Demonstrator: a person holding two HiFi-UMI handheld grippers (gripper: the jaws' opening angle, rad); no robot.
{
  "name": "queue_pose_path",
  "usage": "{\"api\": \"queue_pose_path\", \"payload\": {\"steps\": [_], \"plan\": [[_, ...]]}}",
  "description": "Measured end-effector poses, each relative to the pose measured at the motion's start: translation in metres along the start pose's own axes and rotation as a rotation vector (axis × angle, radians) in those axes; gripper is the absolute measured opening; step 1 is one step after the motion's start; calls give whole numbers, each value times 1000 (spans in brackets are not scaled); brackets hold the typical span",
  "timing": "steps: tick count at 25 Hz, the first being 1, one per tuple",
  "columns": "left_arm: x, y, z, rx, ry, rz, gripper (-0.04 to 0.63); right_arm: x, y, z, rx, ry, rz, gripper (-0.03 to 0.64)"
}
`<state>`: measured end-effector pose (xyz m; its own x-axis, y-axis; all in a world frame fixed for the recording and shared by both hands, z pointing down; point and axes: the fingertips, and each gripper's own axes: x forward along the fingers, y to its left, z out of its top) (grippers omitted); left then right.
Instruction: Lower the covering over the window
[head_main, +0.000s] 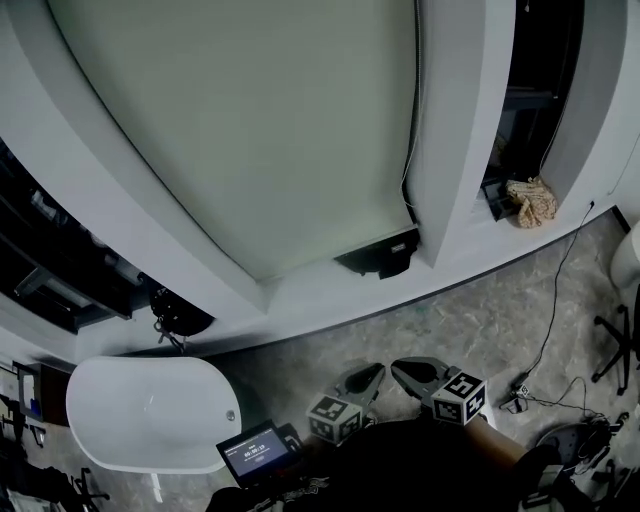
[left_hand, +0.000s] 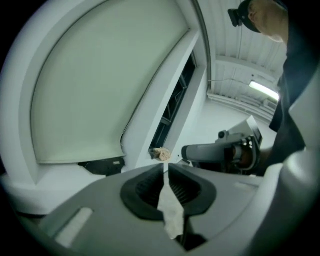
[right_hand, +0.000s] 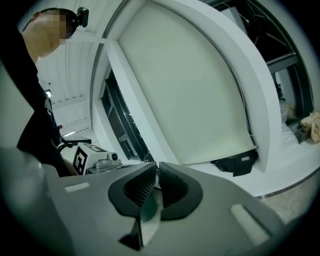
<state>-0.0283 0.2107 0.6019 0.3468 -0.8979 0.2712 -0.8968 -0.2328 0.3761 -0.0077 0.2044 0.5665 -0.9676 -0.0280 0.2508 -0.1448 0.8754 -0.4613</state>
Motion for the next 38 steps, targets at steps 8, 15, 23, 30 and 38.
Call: {"api": "queue_pose_path", "payload": {"steps": [8, 15, 23, 30, 38], "plan": [[-20, -58, 16, 39, -60, 65, 23, -51, 23, 5, -72, -50, 75, 20], [-4, -166, -40, -22, -85, 93, 23, -163, 31, -39, -66, -37, 112, 12], [-33, -233, -81, -63, -89, 174, 23, -228, 57, -88, 3, -17, 177, 11], [-59, -233, -73, -144, -147, 186, 20, -224, 87, -105, 10, 5, 202, 8], [-116, -207, -79, -146, -104, 220, 18, -182, 133, -110, 37, -7, 215, 8]]}}
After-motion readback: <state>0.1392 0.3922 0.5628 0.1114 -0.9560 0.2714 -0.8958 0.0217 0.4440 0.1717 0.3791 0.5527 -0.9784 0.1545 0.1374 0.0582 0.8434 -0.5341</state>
